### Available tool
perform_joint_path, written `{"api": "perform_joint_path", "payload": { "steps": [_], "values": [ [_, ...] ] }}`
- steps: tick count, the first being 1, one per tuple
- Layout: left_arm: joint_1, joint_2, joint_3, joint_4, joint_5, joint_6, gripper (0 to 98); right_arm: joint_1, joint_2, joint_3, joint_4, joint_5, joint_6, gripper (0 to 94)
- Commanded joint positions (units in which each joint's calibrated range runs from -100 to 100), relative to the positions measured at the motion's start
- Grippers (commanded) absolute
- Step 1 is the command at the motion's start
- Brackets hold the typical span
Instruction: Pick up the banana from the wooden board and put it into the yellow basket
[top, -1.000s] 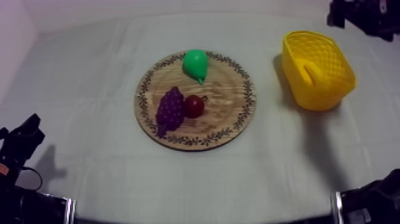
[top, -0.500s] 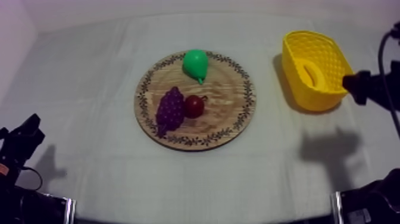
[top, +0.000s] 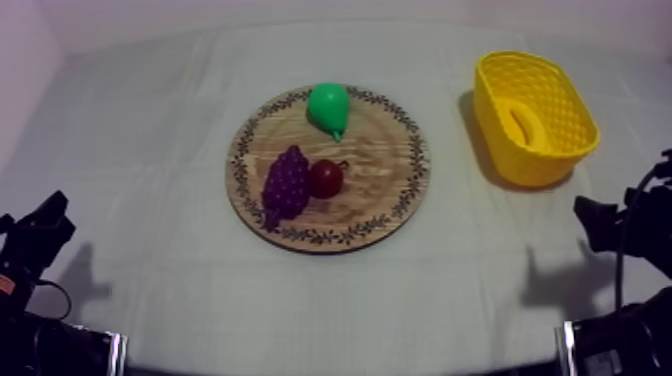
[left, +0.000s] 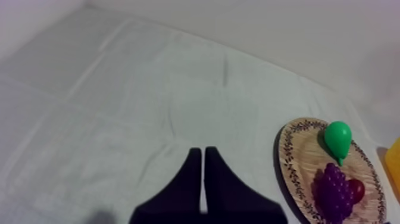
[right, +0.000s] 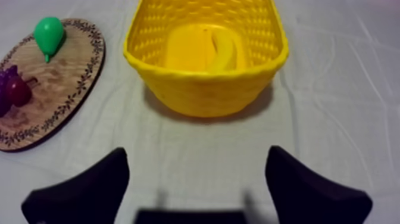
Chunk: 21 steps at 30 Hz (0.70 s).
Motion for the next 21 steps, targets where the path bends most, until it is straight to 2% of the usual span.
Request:
{"api": "perform_joint_path", "payload": {
  "steps": [1,7,12,18,21],
  "values": [
    [-0.01,-0.03,0.03,-0.01,-0.02,0.01,0.1,1.48,-1.36,1.7,-1.54,-1.22,2.16,62.7],
    [-0.01,-0.03,0.03,-0.01,-0.02,-0.02,0.1,4.69,-5.23,3.49,-5.26,-2.65,5.46,54.7],
    [-0.01,-0.03,0.03,-0.01,-0.02,0.0,0.1,6.88,-8.58,4.21,-7.87,-2.86,7.04,37.0],
    [-0.01,-0.03,0.03,-0.01,-0.02,0.0,0.1,7.97,-10.3,4.46,-9.35,-2.63,7.62,13.0],
    [-0.01,-0.03,0.03,-0.01,-0.02,-0.01,0.1,7.9,-10.45,4.63,-9.16,-2.88,6.54,4.9]
  ]
}}
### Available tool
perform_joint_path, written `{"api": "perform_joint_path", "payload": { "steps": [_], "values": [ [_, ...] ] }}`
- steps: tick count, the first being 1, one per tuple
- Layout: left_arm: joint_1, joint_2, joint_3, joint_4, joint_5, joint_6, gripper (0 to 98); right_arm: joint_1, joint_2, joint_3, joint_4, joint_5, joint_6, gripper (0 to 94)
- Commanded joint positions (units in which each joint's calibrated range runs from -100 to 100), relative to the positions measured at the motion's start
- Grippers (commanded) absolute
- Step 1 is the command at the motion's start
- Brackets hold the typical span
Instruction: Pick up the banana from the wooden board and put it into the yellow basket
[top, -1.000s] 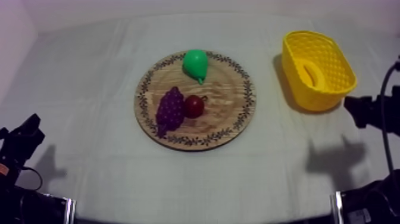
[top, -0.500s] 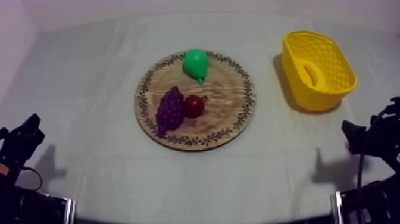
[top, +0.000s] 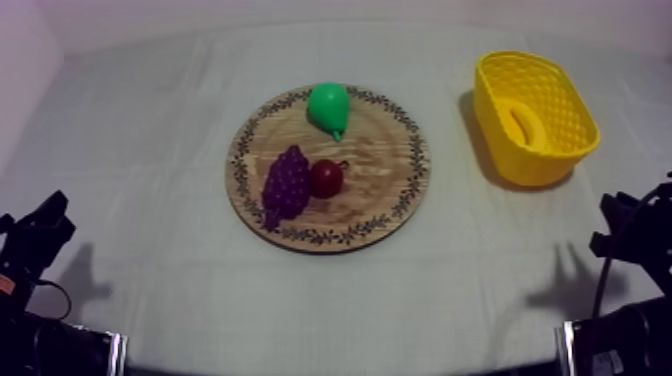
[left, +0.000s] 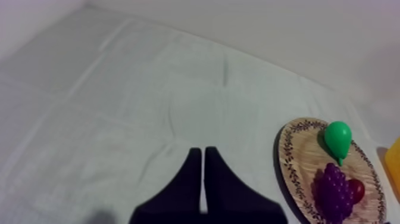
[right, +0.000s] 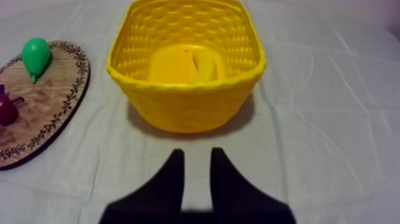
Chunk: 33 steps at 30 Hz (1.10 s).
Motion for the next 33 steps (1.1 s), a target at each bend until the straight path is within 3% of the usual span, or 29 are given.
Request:
{"api": "perform_joint_path", "payload": {
  "steps": [1,5,8,14,33],
  "values": [
    [-0.01,-0.03,0.03,-0.01,-0.02,-0.01,0.1,-0.08,0.03,0.14,0.19,-0.37,-1.32,3.6],
    [-0.01,-0.03,0.03,-0.01,-0.02,0.0,0.1,-0.24,-0.02,1.53,-1.67,-4.83,0.0,1.3],
    [-0.01,-0.03,0.03,-0.01,-0.02,0.0,0.1,-0.47,-0.02,2.42,-2.32,-9.0,3.13,0.8],
    [-0.01,-0.03,0.03,-0.01,-0.02,0.01,0.1,-0.57,-0.03,2.82,-2.61,-10.64,7.58,0.6],
    [-0.01,-0.03,0.03,-0.01,-0.02,-0.01,0.1,-0.59,-0.03,2.88,-2.65,-10.85,7.51,0.6]
  ]
}}
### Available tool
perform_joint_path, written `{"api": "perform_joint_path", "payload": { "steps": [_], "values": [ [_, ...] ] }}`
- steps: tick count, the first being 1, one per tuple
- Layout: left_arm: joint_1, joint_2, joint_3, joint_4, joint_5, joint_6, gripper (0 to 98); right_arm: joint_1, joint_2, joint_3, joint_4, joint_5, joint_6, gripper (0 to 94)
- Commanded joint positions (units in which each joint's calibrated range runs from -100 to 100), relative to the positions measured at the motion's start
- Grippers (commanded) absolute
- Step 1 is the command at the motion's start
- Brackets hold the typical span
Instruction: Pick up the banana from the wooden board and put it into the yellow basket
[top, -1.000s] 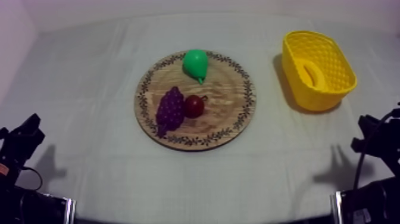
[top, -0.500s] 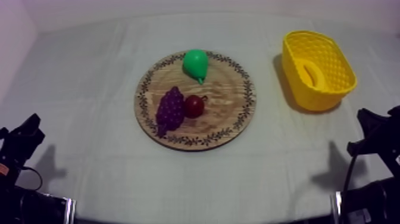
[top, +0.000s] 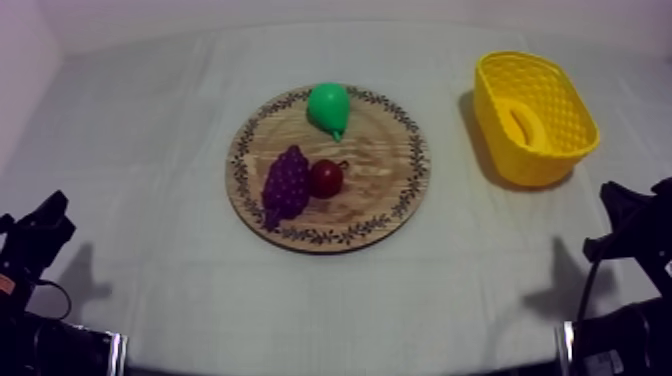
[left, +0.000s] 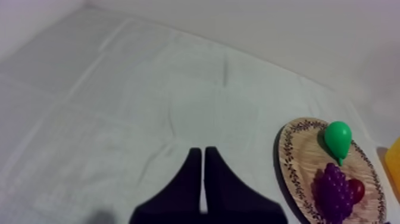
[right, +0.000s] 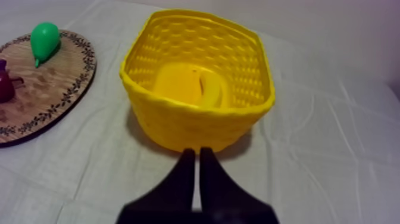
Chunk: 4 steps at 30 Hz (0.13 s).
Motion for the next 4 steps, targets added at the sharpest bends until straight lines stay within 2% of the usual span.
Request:
{"api": "perform_joint_path", "payload": {
  "steps": [1,4],
  "values": [
    [-0.01,-0.03,0.03,-0.01,-0.02,-0.01,0.1,0.02,-0.03,0.06,-0.03,0.15,-0.02,0.6],
    [-0.01,-0.03,0.03,-0.01,-0.02,-0.01,0.1,0.02,-0.03,0.06,-0.03,0.15,-0.02,0.6]
  ]
}}
